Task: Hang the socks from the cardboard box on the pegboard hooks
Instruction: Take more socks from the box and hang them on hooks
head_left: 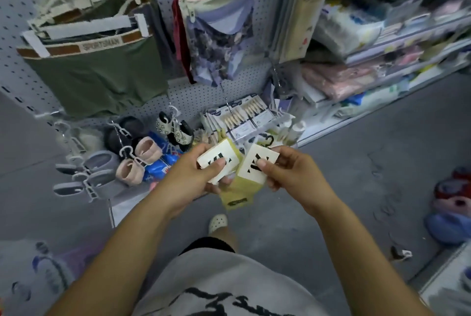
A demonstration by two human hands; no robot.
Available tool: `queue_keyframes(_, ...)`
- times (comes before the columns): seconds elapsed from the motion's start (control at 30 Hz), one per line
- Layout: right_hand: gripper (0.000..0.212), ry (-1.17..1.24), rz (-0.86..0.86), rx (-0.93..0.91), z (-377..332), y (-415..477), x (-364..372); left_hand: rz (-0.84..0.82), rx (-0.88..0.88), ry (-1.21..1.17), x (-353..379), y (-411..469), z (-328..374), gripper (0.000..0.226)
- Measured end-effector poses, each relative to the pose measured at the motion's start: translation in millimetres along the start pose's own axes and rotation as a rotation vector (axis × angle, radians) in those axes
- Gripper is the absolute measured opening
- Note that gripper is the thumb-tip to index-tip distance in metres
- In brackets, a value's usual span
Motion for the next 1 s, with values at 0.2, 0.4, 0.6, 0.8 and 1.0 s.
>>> queue_keyframes(0.2, 0.033, -0.001, 0.222, -0.037, -26.5, 57.6, -71.7, -0.012, 0.060, 0.099, 34.0, 90.0, 60.3, 0.011)
queue_keyframes(0.4, 0.048, 0.034, 0.416, -0.063, -50.9, 94.6, -133.4, -0.099, 0.111, 0.272, 85.7, 170.5, 118.7, 0.013)
queue_keyframes(0.6, 0.057, 0.022, 0.501, -0.069, -52.1, 111.7, -196.8, -0.221, 0.178, 0.480, 163.5, 219.8, 138.7, 0.020)
queue_keyframes(0.8, 0.022, -0.076, 0.352, -0.123, -79.4, 155.7, -270.3, -0.116, 0.265, 0.385, 230.0, 252.4, 160.4, 0.032)
queue_keyframes(1.0, 0.012, -0.123, 0.211, -0.279, -148.8, 199.5, -329.1, 0.126, 0.363, 0.182, 271.3, 258.3, 202.3, 0.010)
Point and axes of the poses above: each hand's wrist, its own y-axis towards the middle knuckle, its own x-axis out of the palm, z = x × y, the point moved 6 cm from there along y, towards the middle knuckle, and after that the axes turned 2 degrees about z, right-handed, at the moved point
